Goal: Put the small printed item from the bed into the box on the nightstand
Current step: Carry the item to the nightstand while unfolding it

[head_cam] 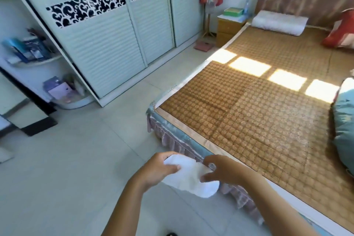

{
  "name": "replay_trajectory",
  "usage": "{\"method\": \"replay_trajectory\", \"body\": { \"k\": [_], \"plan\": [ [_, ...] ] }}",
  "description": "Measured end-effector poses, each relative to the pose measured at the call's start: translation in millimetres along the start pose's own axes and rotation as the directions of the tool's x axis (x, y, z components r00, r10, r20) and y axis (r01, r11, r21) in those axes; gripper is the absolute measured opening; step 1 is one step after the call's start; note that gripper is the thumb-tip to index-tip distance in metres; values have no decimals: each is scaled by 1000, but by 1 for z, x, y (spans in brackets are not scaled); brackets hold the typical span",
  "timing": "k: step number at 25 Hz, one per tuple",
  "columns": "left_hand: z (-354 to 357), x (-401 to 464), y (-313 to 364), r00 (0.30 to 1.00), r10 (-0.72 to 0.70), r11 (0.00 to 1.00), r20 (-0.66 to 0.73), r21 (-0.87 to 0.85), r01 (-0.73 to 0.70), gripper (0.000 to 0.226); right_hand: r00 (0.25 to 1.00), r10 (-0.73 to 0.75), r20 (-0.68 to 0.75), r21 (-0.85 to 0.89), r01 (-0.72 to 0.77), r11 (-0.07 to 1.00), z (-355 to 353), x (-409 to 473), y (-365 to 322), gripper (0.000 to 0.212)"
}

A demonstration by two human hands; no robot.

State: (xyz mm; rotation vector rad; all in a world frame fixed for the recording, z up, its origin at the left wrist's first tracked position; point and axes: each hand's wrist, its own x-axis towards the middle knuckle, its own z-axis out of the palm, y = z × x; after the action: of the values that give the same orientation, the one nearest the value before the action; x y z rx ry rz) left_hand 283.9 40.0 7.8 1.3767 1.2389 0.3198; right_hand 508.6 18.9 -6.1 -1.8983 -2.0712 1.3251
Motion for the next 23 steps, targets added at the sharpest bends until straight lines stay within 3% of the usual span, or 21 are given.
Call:
{"method": "replay_trajectory", "body": {
  "k": [3, 9, 15, 16, 19, 21, 23],
  "plan": [
    [-88, 2, -26, 989, -36, 988, -143, -157, 13, 20, 998, -49, -28, 139, 53, 989, 10, 57, -64, 17],
    [-188, 36, -53, 918, -172, 919, -357, -393, 19, 20, 960, 104, -260, 423, 17, 906, 14, 144, -157, 11],
    [-274, 103, -42, 855, -151, 901, -496, -425, -87, 11, 939, 182, -293, 741, 103, 663, -35, 238, -209, 10],
    [-285, 117, -36, 839, -138, 906, -526, -409, -108, 12, 937, 163, -310, 742, 131, 657, -42, 256, -221, 9],
    [-322, 165, -11, 823, -114, 906, -557, -399, -145, 12, 898, 69, -434, 546, 201, 814, -60, 323, -264, 16],
    [-354, 201, 5, 847, -101, 899, -523, -413, -148, 11, 872, -20, -489, 357, 222, 907, -75, 373, -293, 22],
    [-387, 237, 18, 874, -92, 892, -478, -429, -141, 18, 845, -80, -528, 219, 227, 949, -88, 420, -314, 15]
  ]
}}
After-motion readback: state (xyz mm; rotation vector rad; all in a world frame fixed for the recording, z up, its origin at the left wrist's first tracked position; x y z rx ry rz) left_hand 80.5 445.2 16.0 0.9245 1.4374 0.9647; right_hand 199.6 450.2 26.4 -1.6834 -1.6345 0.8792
